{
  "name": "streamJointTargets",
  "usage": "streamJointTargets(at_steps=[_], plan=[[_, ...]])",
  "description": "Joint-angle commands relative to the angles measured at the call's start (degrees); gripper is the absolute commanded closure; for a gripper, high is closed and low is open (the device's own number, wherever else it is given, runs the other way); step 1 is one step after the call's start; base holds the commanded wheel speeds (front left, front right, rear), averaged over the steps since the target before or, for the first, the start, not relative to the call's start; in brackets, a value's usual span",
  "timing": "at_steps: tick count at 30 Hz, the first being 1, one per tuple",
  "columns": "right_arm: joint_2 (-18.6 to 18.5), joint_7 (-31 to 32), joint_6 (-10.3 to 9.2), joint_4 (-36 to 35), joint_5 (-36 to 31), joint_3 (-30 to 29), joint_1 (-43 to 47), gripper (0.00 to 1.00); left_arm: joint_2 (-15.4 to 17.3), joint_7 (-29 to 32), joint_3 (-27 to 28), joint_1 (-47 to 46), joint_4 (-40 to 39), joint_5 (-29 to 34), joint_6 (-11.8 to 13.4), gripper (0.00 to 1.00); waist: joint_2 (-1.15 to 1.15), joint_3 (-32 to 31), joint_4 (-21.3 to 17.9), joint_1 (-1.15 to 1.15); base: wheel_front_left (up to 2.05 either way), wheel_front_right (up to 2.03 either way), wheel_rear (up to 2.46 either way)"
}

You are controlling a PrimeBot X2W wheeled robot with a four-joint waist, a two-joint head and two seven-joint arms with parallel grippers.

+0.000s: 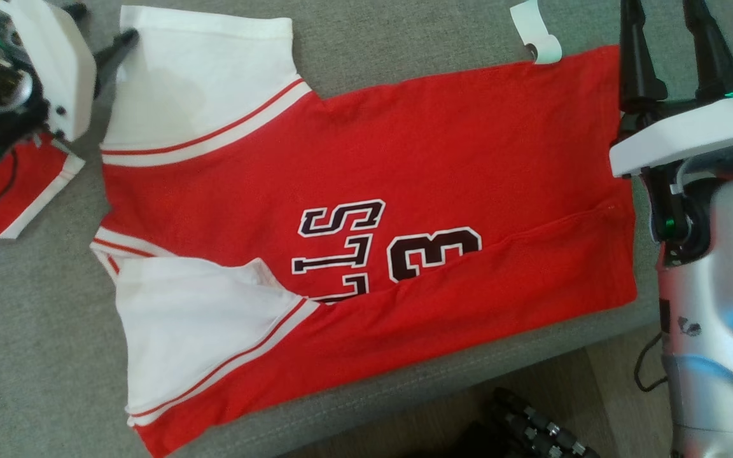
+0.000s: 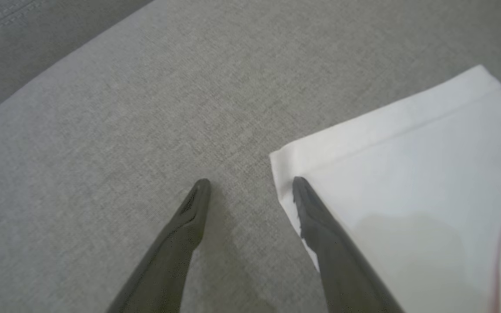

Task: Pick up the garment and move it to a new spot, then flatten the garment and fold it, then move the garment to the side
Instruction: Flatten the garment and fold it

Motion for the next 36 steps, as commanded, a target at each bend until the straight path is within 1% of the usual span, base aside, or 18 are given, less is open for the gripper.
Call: streamJointTargets(at_steps=[1, 7, 14, 24, 25, 26, 27, 32, 34, 36], plan=[[0.2, -0.5, 0.37, -2.1, 0.4, 0.7, -0.7, 0.00, 2.3, -0.5, 1.7, -3.4, -0.1, -1.0, 0.0, 0.00, 0.00, 0.2, -0.2, -0.01, 0.00, 0.00, 0.00], [0.2, -0.9, 0.37, -1.2, 0.4, 0.7, -0.3, 0.00, 2.2, -2.3, -1.3, -4.7, 1.5, -4.1, 0.0, 0.00, 0.00, 0.3, -0.6, -0.01, 0.00, 0.00, 0.00], [0.2, -1.1, 0.37, -0.2, 0.3, 0.6, -0.2, 0.00, 1.3, -3.6, -3.8, -5.5, 0.5, -8.6, 0.0, 0.00, 0.00, 0.0, -0.7, -0.01, 0.00, 0.00, 0.00], [0.2, -1.2, 0.37, 0.5, 0.9, 0.9, -0.6, 0.00, 1.4, -2.8, -5.9, -6.4, 0.2, -10.4, 0.0, 0.00, 0.00, 0.3, -1.8, -0.01, 0.00, 0.00, 0.00], [0.2, -1.2, 0.37, 0.5, 1.0, 0.9, -0.5, 0.00, 1.5, -2.4, -6.0, -6.4, 0.0, -10.6, 0.0, 0.36, 0.00, 0.3, -1.9, -0.01, 0.00, 0.00, 0.00], [0.2, -1.2, 0.37, 0.5, 0.9, 0.8, -0.5, 0.00, 1.6, -2.2, -6.1, -6.4, -0.1, -10.6, 0.0, 0.88, 0.00, 0.4, -2.0, -0.01, 0.00, 0.00, 0.00], [0.2, -1.2, 0.37, 0.6, 0.9, 0.7, -0.5, 0.00, 1.7, -2.1, -6.2, -6.5, -0.2, -10.7, 0.0, 1.00, 0.00, 0.5, -2.1, -0.01, 0.00, 0.00, 0.00], [0.2, -1.0, 0.37, 1.0, 0.4, -0.5, -0.5, 0.00, 1.4, -3.4, -6.5, -6.6, -1.0, -10.8, 0.0, 1.00, 0.00, -0.2, -1.2, -0.01, 0.00, 0.00, 0.00], [0.2, -0.8, 0.37, 1.5, 0.0, -1.3, -0.6, 0.00, 0.8, -4.9, -6.5, -6.5, -0.9, -11.2, 0.0, 1.00, 0.00, -1.0, -0.4, -0.01, 0.00, 0.00, 0.00], [0.2, 0.1, 0.37, 2.5, -0.6, -2.3, -0.8, 0.00, -0.1, -8.0, -6.3, -6.2, 0.2, -12.1, 0.0, 1.00, 0.00, -3.0, 1.1, -0.01, 0.00, 0.00, 0.00]])
